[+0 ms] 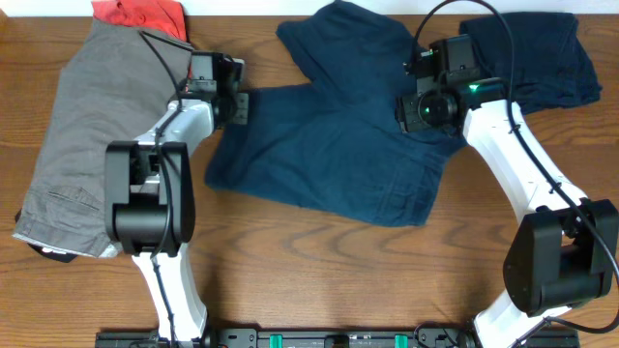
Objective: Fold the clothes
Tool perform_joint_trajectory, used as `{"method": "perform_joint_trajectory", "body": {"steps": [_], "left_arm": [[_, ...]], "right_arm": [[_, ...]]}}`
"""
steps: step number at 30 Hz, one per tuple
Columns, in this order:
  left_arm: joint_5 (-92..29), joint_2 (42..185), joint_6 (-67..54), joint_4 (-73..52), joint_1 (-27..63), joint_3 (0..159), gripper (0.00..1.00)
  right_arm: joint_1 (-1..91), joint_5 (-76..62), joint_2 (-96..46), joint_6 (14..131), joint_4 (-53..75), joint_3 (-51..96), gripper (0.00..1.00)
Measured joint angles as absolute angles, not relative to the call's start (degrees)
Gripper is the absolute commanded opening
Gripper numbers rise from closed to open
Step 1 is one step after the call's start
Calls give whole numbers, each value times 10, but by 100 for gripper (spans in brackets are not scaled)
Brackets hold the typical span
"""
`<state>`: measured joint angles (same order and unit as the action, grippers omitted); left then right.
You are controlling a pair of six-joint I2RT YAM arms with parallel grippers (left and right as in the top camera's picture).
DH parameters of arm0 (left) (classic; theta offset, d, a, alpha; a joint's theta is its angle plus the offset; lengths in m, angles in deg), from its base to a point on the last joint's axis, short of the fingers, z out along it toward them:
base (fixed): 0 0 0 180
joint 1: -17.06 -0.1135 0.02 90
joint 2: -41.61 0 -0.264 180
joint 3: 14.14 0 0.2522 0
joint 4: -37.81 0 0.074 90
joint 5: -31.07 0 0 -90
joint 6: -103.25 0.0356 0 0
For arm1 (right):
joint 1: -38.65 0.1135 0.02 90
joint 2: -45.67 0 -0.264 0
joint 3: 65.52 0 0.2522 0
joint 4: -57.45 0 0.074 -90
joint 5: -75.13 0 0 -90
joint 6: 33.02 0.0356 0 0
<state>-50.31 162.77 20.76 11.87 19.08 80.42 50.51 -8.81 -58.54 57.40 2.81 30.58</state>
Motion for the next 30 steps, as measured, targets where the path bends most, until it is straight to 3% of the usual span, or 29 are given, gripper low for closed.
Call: {"method": "perform_joint_trajectory", "body": {"steps": [3,4,6,7,17,30], "left_arm": [[-552,1587,208,99,179,804,6],[-568,1572,208,94,175,804,17],[-599,1539,207,81,167,804,79],[-608,1529,207,76,165,805,96],[-650,1494,194,-50,157,807,98],[-652,1340,133,-216,157,807,98]], "right_arm": [[513,-88,-585,576,22,306,60],[517,-88,-585,578,20,306,60],[521,-86,-585,580,14,306,60],[523,-86,-585,583,11,306,59],[556,-57,-585,619,-56,305,58],[692,-22,-585,702,-77,182,59]]}}
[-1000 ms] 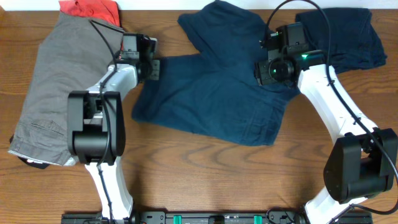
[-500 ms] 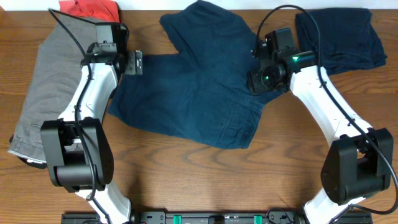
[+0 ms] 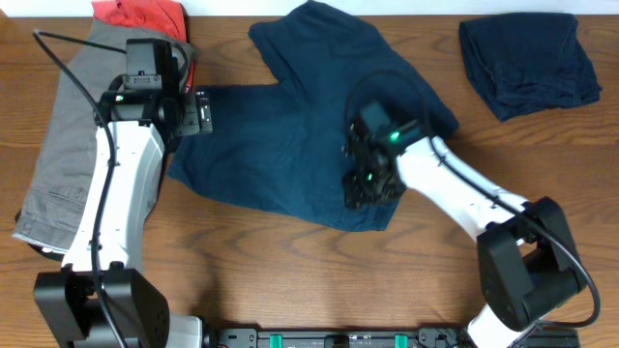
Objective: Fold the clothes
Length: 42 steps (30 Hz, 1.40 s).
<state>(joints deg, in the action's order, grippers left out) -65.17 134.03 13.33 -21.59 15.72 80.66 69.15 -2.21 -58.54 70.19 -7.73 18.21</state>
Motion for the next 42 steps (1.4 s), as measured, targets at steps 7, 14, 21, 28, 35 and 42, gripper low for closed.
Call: {"method": "perform_joint_trajectory", "body": {"steps": [7,14,21,28,35,42], "left_arm": [[-652,1339,130,-249,157,807,98],[-652,1339,130,-278,157,807,98],[-641,1339,127,-299,157,807,98],[-592,1339,121,-299,159,807,98],[-575,1341,119,-262,177,807,98],[-569,1390,118,-97,211,806,98]], "right_arm": [[712,-14,-585,742,-81,113,61],[694,-42,-585,773,-150,86,71],[574,-98,-585,773,-219,82,78],[405,-136,-585,739,-214,83,75],[321,-126,-585,684,-219,151,69],[346,-83,-560,664,-214,288,71]]}}
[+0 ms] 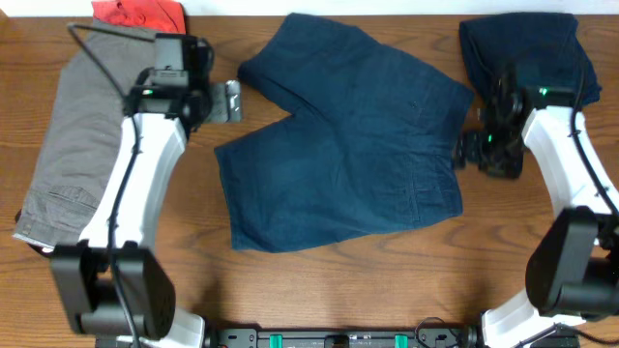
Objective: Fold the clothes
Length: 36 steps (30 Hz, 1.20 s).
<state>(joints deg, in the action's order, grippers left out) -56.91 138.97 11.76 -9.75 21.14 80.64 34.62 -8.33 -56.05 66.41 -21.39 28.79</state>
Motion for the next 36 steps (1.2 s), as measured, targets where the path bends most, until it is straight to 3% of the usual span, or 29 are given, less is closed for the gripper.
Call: {"method": "perform_joint_trajectory", "body": {"steps": [9,24,27,36], "left_arm": [[-560,1545,42,181,228,808,98],[-548,1732,-73,218,236,927,98],[-548,1735,-94,214,236,928,81],[-547,1735,-112,191,236,928,43]], "right_arm": [[437,-67,-528,657,-189,363,71],[468,-85,-528,656,-183,363,72],[468,-85,-528,656,-181,363,72],[468,-85,-528,655,-169,363,71]]}}
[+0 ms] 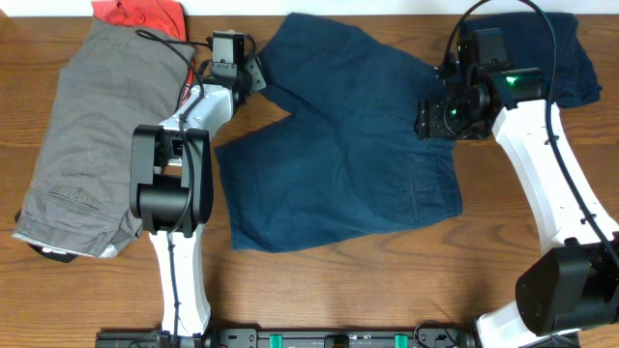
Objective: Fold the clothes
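Navy shorts (338, 145) lie spread flat in the middle of the table, legs to the left and waistband to the right. My left gripper (253, 73) is at the hem corner of the far leg, its fingers touching the cloth edge. My right gripper (435, 121) is over the far corner of the waistband. From overhead, neither gripper's jaws show clearly enough to tell their state. Grey trousers (87, 126) lie lengthwise at the left.
A red garment (140, 12) sits at the far left edge, above the grey trousers. A folded navy garment (575, 53) lies at the far right corner, partly behind my right arm. Bare wood runs along the front of the table (319, 290).
My left gripper went from the bare wood left of the shorts to the far leg's hem corner. My right gripper went from beside the waistband onto its far corner. The shorts lie unchanged.
The shorts first lay skewed and rumpled with a gripper at each side. Then they sat further left, with my right gripper on their middle. Later they lay spread flat, both grippers off the cloth. Now both grippers are at the shorts' far corners.
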Tool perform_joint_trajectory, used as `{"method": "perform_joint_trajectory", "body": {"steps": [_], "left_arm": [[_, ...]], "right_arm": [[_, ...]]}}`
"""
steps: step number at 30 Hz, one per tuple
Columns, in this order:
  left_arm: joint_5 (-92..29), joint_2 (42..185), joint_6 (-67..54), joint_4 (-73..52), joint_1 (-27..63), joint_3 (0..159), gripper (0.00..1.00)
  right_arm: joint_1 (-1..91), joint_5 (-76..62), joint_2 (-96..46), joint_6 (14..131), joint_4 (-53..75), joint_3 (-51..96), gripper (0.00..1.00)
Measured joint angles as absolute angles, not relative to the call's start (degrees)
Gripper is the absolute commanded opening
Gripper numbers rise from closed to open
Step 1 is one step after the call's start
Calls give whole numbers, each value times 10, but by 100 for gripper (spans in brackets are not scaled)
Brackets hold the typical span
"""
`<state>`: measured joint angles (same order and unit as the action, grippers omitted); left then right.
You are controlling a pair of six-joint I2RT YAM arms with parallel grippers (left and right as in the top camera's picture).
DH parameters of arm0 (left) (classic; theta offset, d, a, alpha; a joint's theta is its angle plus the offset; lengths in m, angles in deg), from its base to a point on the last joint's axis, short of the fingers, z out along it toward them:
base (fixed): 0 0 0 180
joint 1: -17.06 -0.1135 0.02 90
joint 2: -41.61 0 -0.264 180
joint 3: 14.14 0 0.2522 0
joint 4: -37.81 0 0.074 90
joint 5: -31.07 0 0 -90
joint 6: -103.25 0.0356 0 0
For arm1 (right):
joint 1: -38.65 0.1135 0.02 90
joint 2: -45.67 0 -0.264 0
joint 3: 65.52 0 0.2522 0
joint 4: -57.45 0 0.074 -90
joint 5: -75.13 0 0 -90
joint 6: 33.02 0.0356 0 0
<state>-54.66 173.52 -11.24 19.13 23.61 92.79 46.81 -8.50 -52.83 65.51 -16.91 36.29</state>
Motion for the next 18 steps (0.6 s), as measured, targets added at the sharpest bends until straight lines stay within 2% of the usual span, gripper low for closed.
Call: {"method": "perform_joint_trajectory", "body": {"steps": [8,14,18], "left_arm": [[-548,1735,-111,166,236,929,6],[-548,1735,-109,136,235,931,6],[-548,1731,-95,73,232,944,6]], "right_arm": [[468,-85,-528,655,-166,363,71],[468,-85,-528,655,-167,363,70],[468,-85,-528,655,-164,363,69]]}}
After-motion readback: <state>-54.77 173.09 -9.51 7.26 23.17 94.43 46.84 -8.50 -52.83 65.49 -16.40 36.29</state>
